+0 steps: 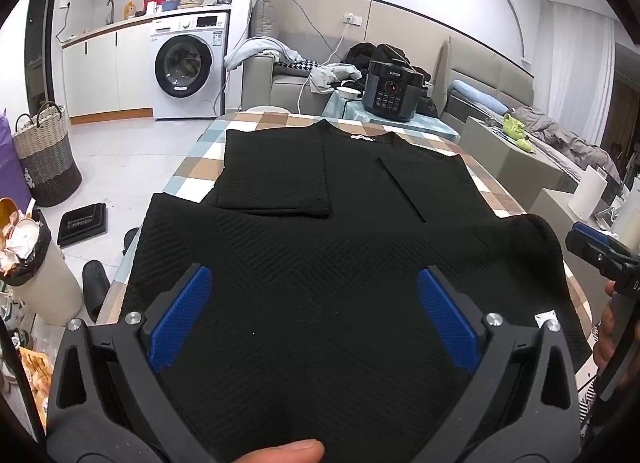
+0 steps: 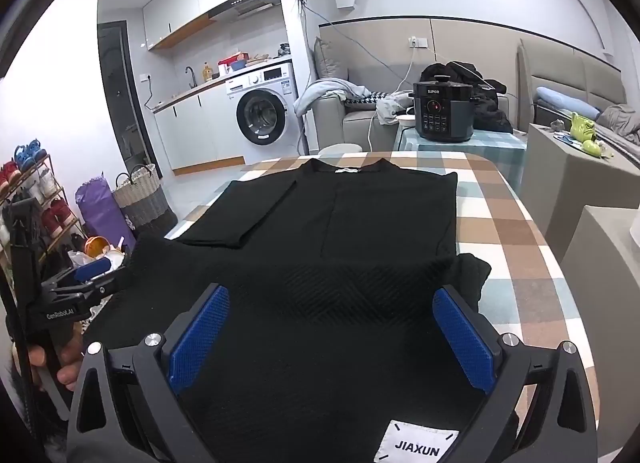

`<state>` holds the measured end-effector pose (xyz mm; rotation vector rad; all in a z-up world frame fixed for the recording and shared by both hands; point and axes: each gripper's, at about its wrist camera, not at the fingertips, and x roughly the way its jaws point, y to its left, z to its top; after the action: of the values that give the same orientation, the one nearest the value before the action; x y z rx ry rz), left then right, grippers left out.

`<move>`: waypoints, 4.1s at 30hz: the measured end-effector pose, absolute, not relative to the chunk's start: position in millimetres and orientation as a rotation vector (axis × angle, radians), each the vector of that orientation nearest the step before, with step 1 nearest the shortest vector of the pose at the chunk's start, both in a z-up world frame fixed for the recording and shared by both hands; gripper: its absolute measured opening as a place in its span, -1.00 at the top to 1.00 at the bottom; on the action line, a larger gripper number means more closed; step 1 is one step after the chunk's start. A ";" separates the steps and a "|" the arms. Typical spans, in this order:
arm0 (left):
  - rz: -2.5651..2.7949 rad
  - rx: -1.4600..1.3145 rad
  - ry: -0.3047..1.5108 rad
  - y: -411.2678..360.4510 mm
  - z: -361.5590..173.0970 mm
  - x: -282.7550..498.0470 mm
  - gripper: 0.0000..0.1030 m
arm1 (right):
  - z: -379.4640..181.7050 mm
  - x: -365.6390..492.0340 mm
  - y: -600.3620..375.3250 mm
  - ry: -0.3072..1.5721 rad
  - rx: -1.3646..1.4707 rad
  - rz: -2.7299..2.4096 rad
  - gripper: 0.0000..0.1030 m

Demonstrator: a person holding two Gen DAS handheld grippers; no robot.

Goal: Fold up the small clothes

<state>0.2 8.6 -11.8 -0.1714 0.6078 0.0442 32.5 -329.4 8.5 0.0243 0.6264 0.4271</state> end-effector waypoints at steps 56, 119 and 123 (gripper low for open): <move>0.050 -0.174 0.618 17.4 -16.1 3.6 -0.98 | 0.8 43.8 -344.3 0.654 0.068 0.379 -1.00; 0.058 -0.273 0.686 78.5 -5.5 113.1 -0.75 | -68.6 224.0 -233.8 1.034 -0.134 0.253 -0.67; 0.051 -0.281 0.695 78.8 -9.7 120.7 -0.75 | -79.5 228.6 -221.2 1.047 -0.214 0.252 -0.38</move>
<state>120.7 78.8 -9.7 -0.2807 0.6950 0.0512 228.6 -221.2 -79.5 -0.2137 1.0470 0.2521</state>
